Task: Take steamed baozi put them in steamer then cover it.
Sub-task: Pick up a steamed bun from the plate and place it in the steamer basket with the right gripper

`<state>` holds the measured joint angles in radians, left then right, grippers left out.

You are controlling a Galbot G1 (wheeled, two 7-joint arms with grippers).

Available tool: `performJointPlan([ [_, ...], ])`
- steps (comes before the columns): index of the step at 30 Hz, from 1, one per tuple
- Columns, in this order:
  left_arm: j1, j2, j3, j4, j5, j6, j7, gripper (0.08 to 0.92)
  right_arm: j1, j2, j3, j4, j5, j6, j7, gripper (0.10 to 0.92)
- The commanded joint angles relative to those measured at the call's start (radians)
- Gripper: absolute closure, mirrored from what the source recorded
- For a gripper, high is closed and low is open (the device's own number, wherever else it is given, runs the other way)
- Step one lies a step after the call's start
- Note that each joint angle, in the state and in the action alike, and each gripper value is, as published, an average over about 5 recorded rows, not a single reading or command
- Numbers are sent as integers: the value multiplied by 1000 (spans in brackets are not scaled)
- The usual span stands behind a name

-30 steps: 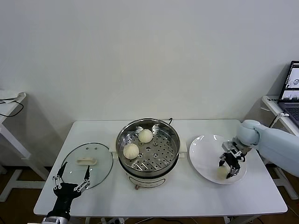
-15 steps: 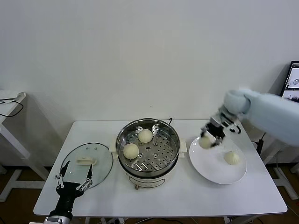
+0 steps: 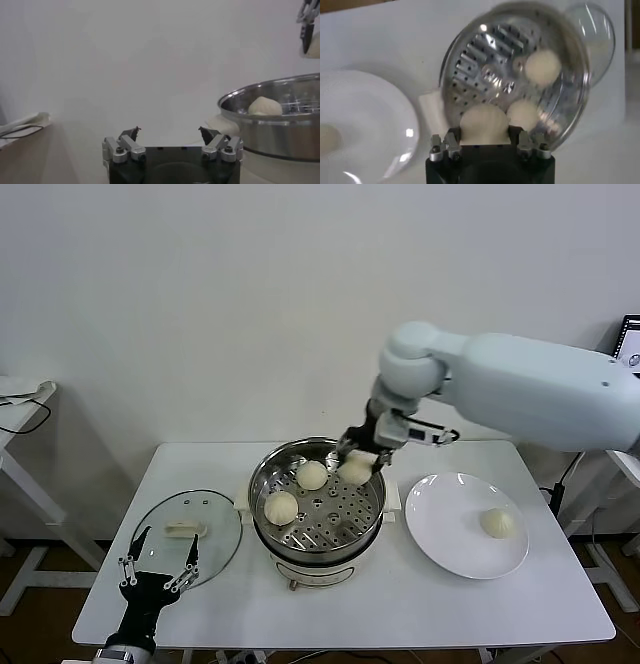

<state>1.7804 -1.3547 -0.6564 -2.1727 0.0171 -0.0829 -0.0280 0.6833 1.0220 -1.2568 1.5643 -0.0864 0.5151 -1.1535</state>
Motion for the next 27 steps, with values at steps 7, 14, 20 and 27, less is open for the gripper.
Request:
performJointPlan([
  [7,-2,1,-2,13,-1,-3,0,177,-158,118,3,27,-201,205,30,361],
  [14,-11,2,-1,18,-2,-2,0,177,-192,122,13,19,-229,223,31,350],
  [20,-16,3,-1,23,-4,-3,0,177,-206,123,10,18,-244,229,30,339],
  [27,-24,0,0,27,-5,-1,-1,177,-238,123,17,12,-277,233,35,320],
])
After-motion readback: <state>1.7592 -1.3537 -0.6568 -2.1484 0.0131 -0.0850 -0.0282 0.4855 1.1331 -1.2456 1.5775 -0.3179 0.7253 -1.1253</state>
